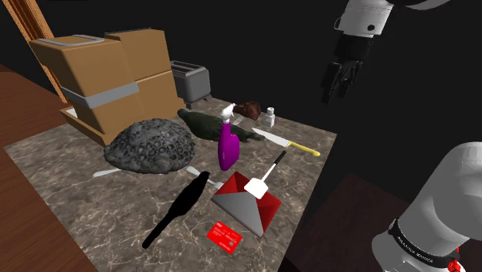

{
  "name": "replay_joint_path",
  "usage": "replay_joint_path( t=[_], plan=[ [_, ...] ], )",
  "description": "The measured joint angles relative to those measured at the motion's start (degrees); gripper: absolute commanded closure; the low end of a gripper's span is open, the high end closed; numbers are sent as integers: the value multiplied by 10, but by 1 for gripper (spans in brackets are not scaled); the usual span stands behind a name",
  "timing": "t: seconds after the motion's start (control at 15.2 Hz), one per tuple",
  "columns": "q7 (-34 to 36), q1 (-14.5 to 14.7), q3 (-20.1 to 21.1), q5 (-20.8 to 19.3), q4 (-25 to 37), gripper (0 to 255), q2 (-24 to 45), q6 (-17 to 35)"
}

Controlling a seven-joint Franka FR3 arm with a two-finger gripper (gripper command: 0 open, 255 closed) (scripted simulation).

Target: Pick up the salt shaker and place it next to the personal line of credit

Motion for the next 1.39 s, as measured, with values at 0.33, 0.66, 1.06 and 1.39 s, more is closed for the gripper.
replay_joint_path(
  t=[0.33, 0.66, 1.06, 1.39],
  plan=[
    [-30, -1, -13, -17, -4, 0, 48, 54],
    [-70, -1, -30, -38, 4, 0, 134, 139],
    [-122, -2, -52, -55, 49, 0, 258, 228],
    [-160, -2, -65, -60, 100, 0, 364, 291]
  ],
)
